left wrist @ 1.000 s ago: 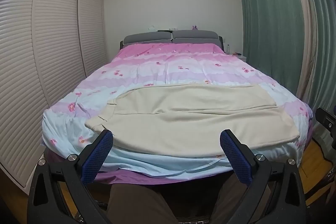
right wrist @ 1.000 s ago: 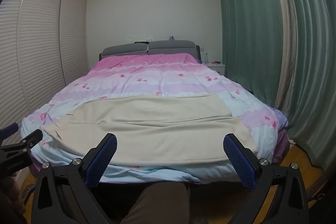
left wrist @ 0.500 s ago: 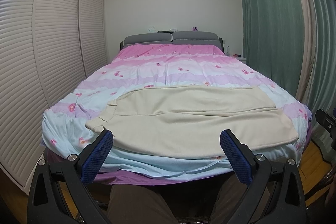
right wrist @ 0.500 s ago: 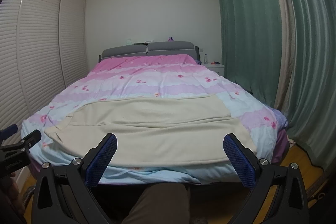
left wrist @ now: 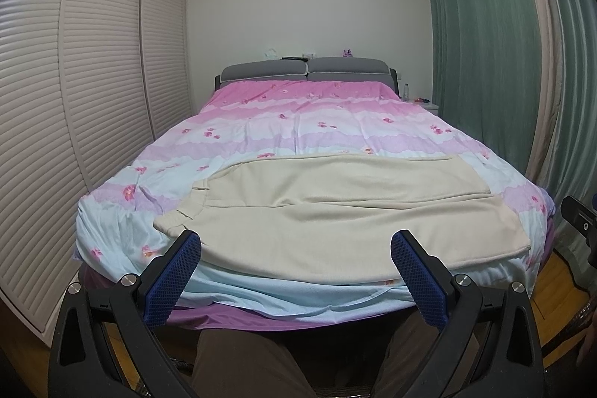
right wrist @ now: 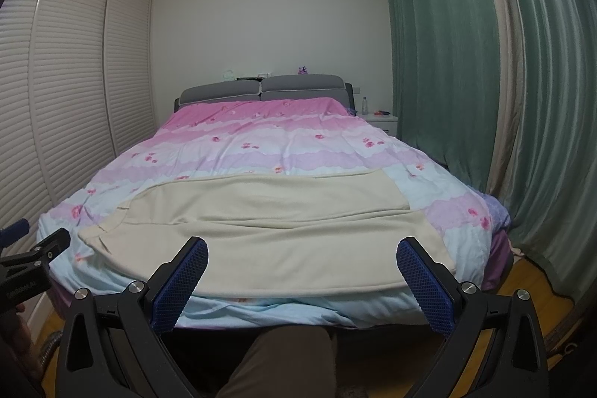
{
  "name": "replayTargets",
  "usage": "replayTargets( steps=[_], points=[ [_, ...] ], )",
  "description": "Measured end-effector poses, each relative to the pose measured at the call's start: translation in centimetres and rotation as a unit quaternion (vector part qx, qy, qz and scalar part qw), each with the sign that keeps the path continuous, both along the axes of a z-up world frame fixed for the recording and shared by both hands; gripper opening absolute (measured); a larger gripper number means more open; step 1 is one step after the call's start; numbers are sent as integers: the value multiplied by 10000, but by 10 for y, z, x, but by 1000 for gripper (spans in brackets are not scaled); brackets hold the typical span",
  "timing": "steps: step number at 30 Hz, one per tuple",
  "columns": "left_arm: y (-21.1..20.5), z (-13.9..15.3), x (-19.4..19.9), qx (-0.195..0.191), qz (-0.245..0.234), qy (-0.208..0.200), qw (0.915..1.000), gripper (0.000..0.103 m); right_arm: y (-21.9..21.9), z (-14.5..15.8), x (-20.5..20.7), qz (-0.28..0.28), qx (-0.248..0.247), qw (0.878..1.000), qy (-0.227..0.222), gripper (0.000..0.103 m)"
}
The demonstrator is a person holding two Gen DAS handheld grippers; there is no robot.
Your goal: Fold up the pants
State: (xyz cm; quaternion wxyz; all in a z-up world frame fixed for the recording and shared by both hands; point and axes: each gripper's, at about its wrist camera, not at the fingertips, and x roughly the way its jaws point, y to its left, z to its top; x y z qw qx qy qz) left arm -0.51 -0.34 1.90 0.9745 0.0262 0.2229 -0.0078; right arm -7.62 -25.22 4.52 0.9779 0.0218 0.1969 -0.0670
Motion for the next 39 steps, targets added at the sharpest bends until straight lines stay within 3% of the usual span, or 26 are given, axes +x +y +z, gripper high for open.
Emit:
replayTargets(
  steps=[39],
  points=[
    [4,-6,2,9,-8,40,10000,103,-4,1,-2,-10,26,10000,12,103]
  ],
)
